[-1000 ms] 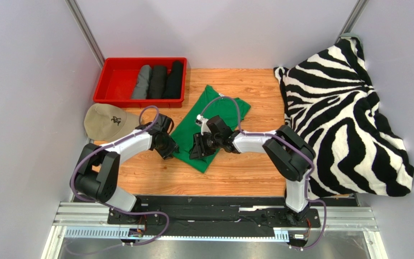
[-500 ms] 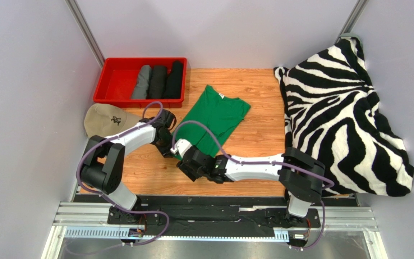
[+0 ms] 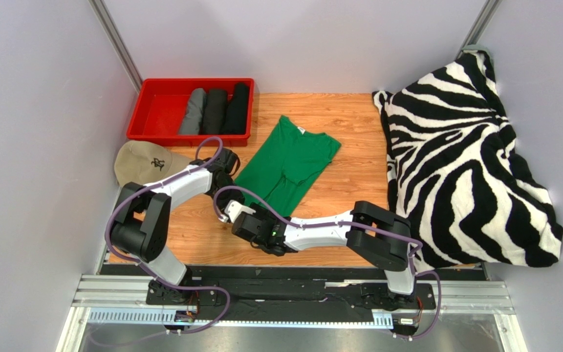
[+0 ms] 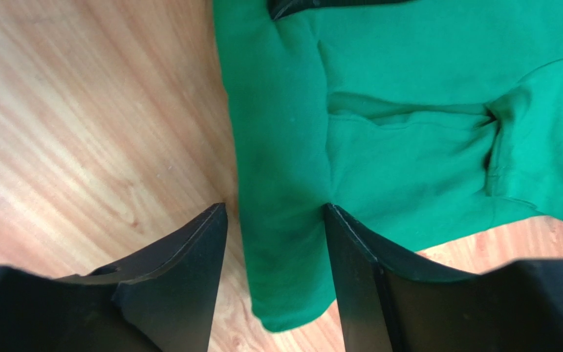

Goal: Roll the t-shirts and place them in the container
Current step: Roll the T-shirt to the center of the board.

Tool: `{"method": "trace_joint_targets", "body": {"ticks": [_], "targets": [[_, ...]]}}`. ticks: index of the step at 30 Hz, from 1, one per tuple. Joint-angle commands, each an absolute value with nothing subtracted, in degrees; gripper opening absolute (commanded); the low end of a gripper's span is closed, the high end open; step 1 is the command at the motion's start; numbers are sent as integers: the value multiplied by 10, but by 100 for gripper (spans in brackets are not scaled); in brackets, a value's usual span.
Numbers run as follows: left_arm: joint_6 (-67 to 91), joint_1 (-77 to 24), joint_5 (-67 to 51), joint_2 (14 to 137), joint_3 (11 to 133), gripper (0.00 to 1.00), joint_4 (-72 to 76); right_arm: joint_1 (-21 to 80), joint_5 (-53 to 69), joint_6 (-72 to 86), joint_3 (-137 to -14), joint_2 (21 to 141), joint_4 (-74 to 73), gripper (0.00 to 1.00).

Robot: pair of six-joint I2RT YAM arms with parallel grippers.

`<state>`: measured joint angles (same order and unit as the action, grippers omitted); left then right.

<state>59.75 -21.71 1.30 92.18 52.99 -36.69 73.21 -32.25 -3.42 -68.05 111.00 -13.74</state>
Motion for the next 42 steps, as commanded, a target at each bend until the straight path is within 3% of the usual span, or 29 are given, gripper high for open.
{"method": "trace_joint_targets", "body": {"ticks": [1, 6, 16, 26, 32, 42], "targets": [[577, -213, 20, 940, 530, 50, -375, 729, -346, -45, -696, 1136, -156, 53], [563, -205, 4, 920, 517, 57, -347, 701, -274, -7, -692, 1121, -164, 42], [541, -171, -83, 841, 471, 65, -235, 607, 39, 53, -671, 1078, -152, 38], [559, -130, -52, 784, 446, 63, -227, 584, 75, 74, -668, 1085, -149, 37], [571, -125, -26, 798, 453, 55, -267, 582, 79, 77, -669, 1091, -150, 37], [576, -123, 25, 871, 487, 53, -328, 572, 91, 84, -668, 1095, -148, 36]]}}
